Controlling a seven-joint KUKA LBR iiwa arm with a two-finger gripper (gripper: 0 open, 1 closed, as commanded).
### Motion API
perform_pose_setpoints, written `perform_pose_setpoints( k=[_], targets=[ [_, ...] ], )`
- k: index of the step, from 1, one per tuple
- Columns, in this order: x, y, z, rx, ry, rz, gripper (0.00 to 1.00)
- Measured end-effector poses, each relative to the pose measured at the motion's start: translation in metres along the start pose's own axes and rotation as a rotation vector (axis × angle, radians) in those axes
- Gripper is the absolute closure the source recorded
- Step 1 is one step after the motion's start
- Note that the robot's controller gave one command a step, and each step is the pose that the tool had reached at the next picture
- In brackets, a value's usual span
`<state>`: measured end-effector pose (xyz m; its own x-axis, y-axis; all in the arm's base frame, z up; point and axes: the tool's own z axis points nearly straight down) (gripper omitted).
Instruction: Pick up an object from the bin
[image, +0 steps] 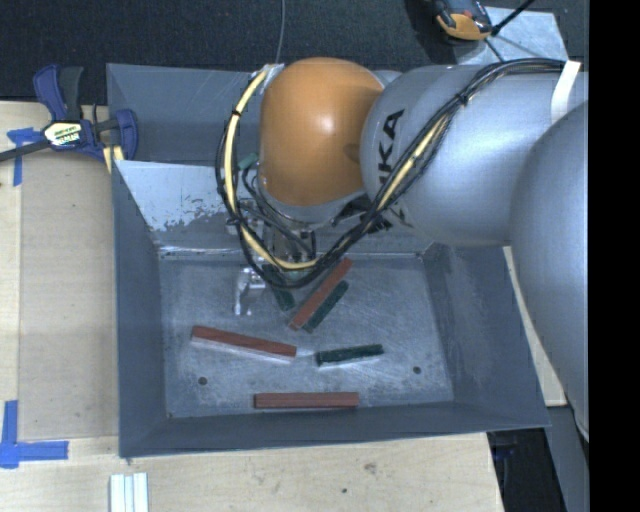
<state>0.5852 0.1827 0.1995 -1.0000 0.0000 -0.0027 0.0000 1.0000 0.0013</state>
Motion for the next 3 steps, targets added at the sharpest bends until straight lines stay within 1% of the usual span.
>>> perform_pose_setpoints(
  k=[1, 2, 3],
  targets=[
    [0.022, -0.009, 0.069, -0.001, -0.003, 0.01, 0.0],
    [0.026, -0.012, 0.088, 0.001, 0.004, 0.086, 0.0],
    [0.04, -0.004, 0.064, 0.001, 0.002, 0.176, 0.0]
  ],
)
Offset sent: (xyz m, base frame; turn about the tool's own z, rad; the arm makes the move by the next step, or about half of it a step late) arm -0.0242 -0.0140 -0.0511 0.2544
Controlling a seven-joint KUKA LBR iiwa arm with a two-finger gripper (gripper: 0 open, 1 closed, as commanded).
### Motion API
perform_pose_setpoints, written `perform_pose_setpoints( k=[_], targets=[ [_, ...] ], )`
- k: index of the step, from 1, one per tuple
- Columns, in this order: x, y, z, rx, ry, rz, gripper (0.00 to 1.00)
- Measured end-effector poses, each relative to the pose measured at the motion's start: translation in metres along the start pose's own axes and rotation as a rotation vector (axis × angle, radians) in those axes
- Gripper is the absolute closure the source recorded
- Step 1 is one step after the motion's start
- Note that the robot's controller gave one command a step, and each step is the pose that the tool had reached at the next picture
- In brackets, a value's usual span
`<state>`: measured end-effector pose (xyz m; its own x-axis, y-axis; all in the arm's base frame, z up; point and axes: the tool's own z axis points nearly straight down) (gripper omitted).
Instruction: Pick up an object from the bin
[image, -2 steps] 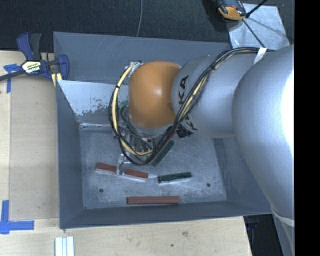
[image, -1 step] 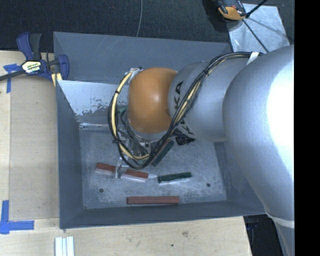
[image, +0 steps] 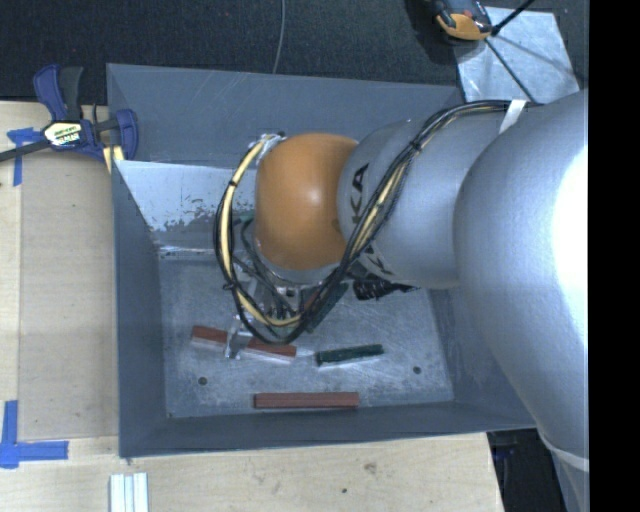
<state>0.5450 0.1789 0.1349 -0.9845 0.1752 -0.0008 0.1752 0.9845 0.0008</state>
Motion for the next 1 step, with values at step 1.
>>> perform_pose_setpoints(
  k=[1],
  targets=[
    [-0.0074, -0.0179, 0.0616, -0.001, -0.002, 0.052, 0.0]
  ],
)
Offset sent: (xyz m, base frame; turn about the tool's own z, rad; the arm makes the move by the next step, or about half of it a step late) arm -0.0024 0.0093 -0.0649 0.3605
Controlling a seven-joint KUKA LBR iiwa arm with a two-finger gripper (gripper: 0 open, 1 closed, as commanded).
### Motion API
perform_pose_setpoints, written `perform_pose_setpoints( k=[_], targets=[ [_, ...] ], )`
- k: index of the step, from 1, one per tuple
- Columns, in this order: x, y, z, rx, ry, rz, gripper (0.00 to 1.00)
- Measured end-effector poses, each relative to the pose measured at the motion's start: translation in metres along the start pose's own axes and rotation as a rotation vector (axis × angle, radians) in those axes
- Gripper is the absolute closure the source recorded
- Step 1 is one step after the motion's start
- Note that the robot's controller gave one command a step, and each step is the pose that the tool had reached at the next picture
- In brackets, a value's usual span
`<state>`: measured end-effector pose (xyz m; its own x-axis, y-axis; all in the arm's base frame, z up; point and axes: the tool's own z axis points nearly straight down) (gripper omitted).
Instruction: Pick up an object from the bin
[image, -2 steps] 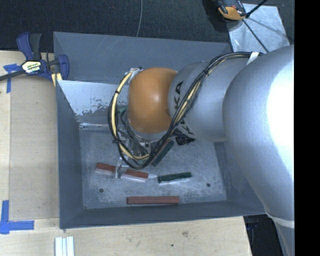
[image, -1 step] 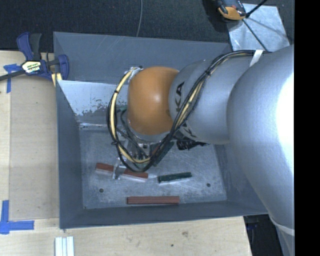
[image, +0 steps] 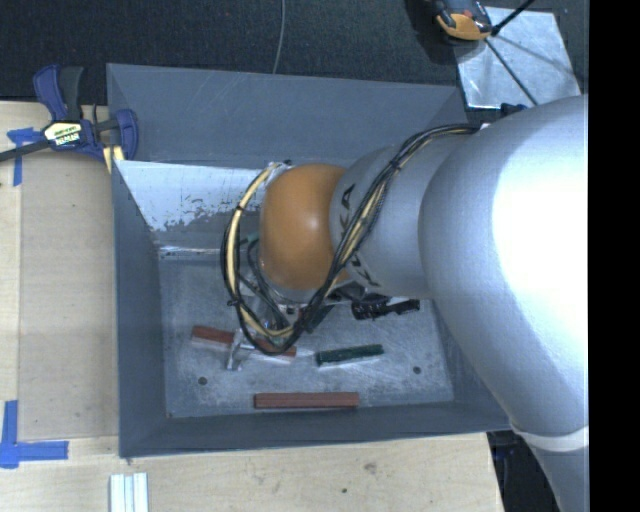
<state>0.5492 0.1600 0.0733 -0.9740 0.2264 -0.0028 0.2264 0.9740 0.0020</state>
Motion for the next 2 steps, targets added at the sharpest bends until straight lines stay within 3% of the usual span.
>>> perform_pose_setpoints(
  k=[1, 2],
  targets=[
    [0.0054, 0.0254, -0.0033, -0.006, -0.018, 0.311, 1.0],
    [0.0054, 0.0253, -0.0033, -0.007, -0.018, 0.31, 1.0]
  ],
)
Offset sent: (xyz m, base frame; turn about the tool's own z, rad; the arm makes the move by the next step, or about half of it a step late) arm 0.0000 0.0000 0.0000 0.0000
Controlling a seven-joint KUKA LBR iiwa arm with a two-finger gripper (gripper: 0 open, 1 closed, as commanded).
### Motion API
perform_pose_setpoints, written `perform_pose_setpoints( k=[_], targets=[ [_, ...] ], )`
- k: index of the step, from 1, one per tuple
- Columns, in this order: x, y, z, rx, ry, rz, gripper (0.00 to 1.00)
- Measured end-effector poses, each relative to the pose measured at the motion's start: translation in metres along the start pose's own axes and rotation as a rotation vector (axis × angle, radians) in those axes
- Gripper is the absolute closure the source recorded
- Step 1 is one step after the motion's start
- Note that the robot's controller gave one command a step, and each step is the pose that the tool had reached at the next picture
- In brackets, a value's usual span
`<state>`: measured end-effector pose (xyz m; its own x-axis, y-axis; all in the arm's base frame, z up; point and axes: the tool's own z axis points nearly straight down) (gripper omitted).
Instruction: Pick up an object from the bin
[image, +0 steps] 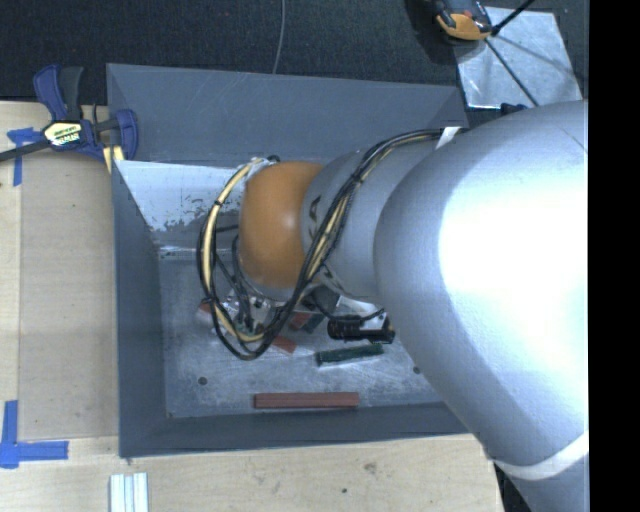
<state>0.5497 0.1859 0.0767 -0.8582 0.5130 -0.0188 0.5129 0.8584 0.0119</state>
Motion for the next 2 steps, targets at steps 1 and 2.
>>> perform_pose_setpoints(
  k=[1, 2],
  targets=[
    [0.001, -0.001, -0.003, 0.003, 0.004, 0.001, 1.0],
    [0.004, -0.003, -0.018, 0.016, 0.02, 0.0, 1.0]
  ],
)
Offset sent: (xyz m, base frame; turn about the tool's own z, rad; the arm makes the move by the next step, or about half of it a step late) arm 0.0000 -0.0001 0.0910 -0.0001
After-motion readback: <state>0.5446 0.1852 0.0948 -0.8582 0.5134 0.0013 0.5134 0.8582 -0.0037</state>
